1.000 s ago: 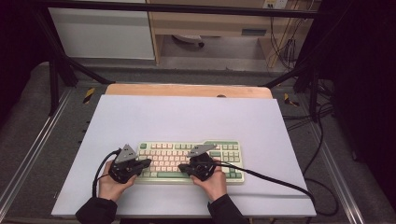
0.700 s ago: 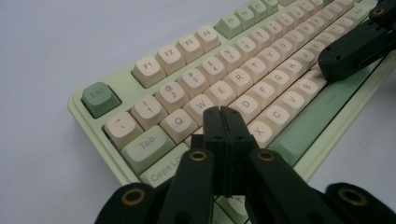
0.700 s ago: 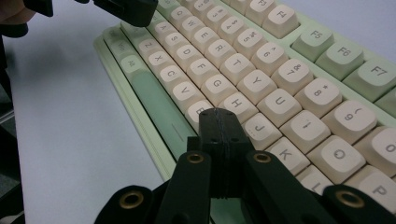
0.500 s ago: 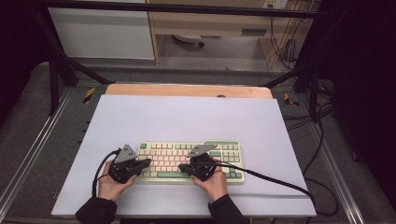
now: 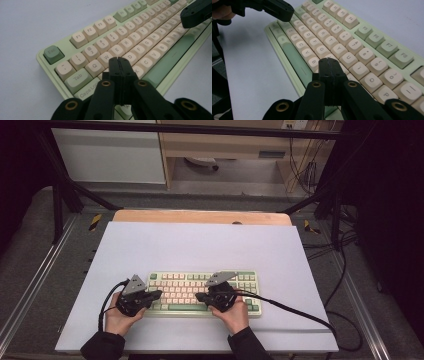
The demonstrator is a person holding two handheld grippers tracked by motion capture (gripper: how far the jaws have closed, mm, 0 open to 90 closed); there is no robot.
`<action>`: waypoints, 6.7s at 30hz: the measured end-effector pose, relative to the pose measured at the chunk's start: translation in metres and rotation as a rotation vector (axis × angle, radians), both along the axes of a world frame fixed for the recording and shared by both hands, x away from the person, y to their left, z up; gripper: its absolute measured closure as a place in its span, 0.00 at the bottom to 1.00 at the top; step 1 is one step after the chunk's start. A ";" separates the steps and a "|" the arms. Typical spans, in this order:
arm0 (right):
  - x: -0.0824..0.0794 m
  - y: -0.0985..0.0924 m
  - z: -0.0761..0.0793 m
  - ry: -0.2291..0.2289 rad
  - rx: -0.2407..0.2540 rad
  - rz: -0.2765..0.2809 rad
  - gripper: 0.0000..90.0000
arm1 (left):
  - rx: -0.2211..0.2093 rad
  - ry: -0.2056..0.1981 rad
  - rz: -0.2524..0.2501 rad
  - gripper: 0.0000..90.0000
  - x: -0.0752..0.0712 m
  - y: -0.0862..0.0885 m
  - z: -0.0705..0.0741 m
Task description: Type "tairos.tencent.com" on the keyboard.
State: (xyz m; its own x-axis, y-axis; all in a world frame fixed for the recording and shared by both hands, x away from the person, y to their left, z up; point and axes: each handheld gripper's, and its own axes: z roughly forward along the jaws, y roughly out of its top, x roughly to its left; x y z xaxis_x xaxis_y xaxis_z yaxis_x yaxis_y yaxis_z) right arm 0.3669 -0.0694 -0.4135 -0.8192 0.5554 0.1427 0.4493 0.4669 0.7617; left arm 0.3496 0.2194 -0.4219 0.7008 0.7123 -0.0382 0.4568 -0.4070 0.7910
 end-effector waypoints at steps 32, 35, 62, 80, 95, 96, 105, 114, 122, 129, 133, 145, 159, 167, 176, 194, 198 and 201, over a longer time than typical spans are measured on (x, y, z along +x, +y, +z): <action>-0.006 -0.063 -0.003 0.008 0.012 -0.085 1.00 | 0.018 0.005 -0.030 1.00 0.006 -0.027 0.009; -0.007 -0.064 -0.005 0.008 0.015 -0.086 1.00 | 0.017 0.006 -0.029 1.00 0.008 -0.030 0.010; -0.009 -0.071 -0.008 0.015 0.019 -0.091 1.00 | 0.029 0.016 -0.014 1.00 0.030 -0.057 0.002; -0.010 -0.071 -0.008 0.015 0.019 -0.091 1.00 | 0.047 0.017 -0.015 1.00 0.032 -0.058 -0.006; -0.010 -0.072 -0.006 0.006 0.023 -0.090 1.00 | 0.032 0.004 -0.020 1.00 0.027 -0.054 -0.002; -0.011 -0.072 -0.005 0.009 0.024 -0.092 1.00 | 0.032 0.003 -0.021 1.00 0.027 -0.054 -0.001; -0.011 -0.073 -0.004 0.006 0.023 -0.093 1.00 | 0.028 -0.002 -0.034 1.00 0.021 -0.049 0.003; -0.012 -0.072 -0.003 0.008 0.032 -0.093 1.00 | 0.022 -0.004 -0.025 1.00 0.014 -0.034 0.004; -0.012 -0.071 -0.003 0.011 0.036 -0.091 1.00 | 0.012 0.002 -0.009 1.00 0.009 -0.019 0.003; -0.011 -0.063 -0.003 0.007 0.027 -0.075 1.00 | 0.005 0.001 0.000 1.00 0.002 -0.007 0.002; -0.010 -0.058 -0.003 0.009 0.021 -0.067 1.00 | 0.003 0.001 0.003 1.00 0.000 -0.003 0.002; -0.003 -0.042 -0.006 0.014 0.019 -0.049 1.00 | -0.011 0.005 0.013 0.99 -0.003 0.005 0.001; -0.002 -0.038 -0.016 0.027 -0.009 -0.048 1.00 | -0.004 0.015 0.008 0.99 -0.002 0.005 -0.003; -0.002 -0.038 -0.017 0.026 -0.011 -0.044 1.00 | -0.003 0.017 0.007 0.99 -0.002 0.004 -0.004; -0.003 -0.037 -0.018 0.020 -0.024 -0.045 1.00 | -0.002 0.017 0.005 0.99 -0.003 0.004 -0.004; -0.006 -0.049 -0.005 0.006 -0.008 -0.053 1.00 | -0.006 0.014 -0.001 0.99 -0.004 0.002 -0.002; -0.007 -0.053 -0.005 0.010 -0.002 -0.061 1.00 | -0.006 0.014 -0.007 0.99 -0.004 -0.001 -0.002; -0.008 -0.057 -0.006 0.013 0.001 -0.067 1.00 | -0.007 0.014 -0.010 0.99 -0.004 -0.004 -0.001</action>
State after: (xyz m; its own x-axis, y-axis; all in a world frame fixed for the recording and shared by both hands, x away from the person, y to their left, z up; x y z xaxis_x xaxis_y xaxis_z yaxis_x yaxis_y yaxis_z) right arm 0.3592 -0.1268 -0.4197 -0.7780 0.6091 0.1539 0.4896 0.4345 0.7560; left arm 0.3453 0.2155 -0.4230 0.7075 0.7048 -0.0528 0.4633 -0.4061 0.7877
